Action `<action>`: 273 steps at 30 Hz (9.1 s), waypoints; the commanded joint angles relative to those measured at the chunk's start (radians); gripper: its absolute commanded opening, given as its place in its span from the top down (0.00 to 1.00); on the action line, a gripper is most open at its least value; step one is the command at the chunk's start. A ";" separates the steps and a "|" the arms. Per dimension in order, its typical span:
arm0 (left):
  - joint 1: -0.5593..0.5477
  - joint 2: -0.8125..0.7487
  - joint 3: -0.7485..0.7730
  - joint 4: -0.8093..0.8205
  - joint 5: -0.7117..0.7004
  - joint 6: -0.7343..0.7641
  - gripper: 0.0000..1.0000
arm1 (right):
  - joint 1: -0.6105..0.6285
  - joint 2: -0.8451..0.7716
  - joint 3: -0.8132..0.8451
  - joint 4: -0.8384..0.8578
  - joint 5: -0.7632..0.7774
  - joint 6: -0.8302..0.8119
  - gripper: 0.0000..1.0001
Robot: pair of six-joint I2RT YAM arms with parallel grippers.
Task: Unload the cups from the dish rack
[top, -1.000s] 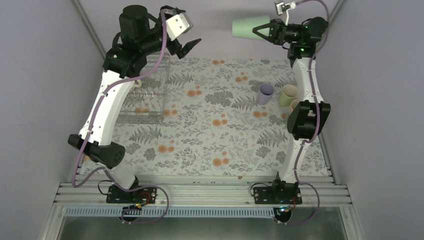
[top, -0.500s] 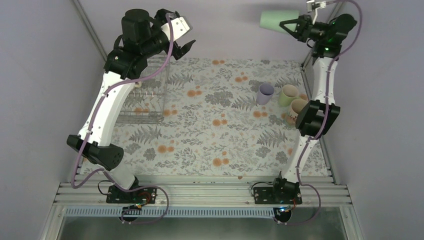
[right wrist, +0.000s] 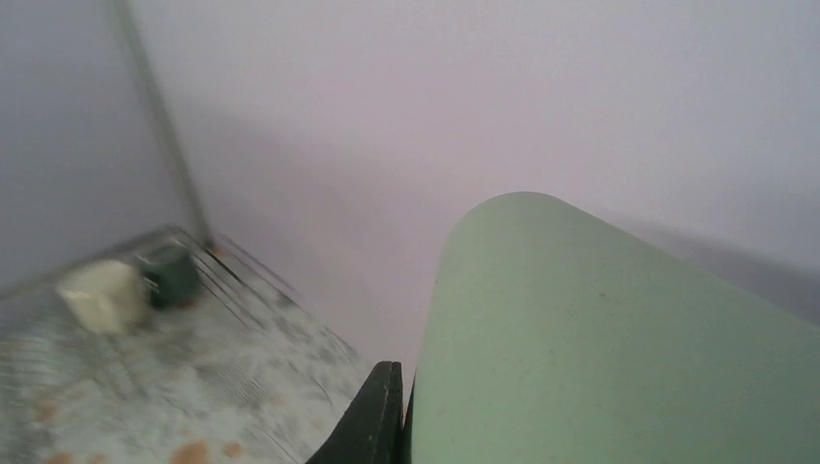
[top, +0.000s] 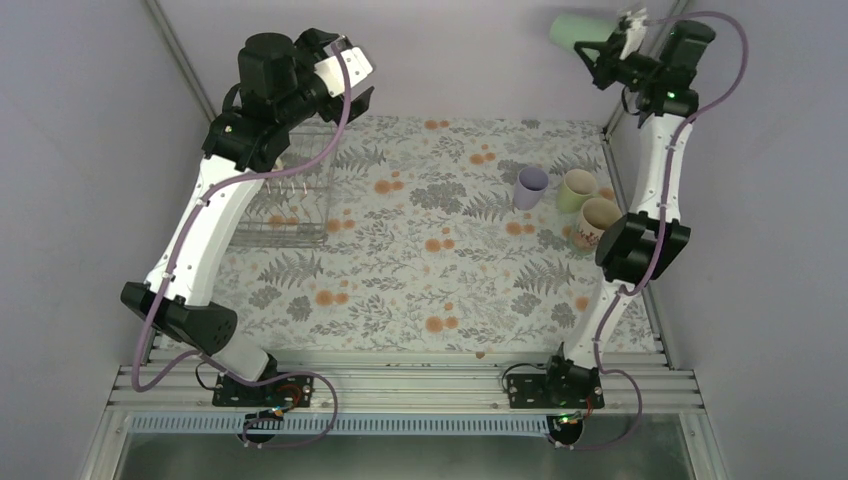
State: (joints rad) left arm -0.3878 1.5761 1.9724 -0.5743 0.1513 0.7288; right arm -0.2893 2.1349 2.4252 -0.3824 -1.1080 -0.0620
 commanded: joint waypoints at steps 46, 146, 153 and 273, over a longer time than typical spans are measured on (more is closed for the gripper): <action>0.105 -0.165 -0.356 -0.007 -0.226 0.085 0.00 | 0.352 -0.534 -1.265 -0.569 1.002 -0.767 0.97; 0.494 0.858 0.340 -0.475 -0.136 0.699 0.97 | 0.783 -0.368 -0.869 -0.438 0.835 -0.564 0.00; 0.487 0.841 0.390 -0.548 -0.135 0.678 0.98 | 0.783 -0.392 -0.836 -0.466 0.828 -0.559 0.00; 0.478 0.102 -0.066 -0.022 0.134 0.241 0.00 | 0.634 0.302 -0.024 -0.899 1.025 -0.736 0.97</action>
State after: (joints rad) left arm 0.0608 1.6882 1.9900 -0.6693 0.2943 0.9218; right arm 0.3573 2.4252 2.3440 -1.2896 -0.1467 -0.7578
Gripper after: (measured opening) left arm 0.998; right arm 0.091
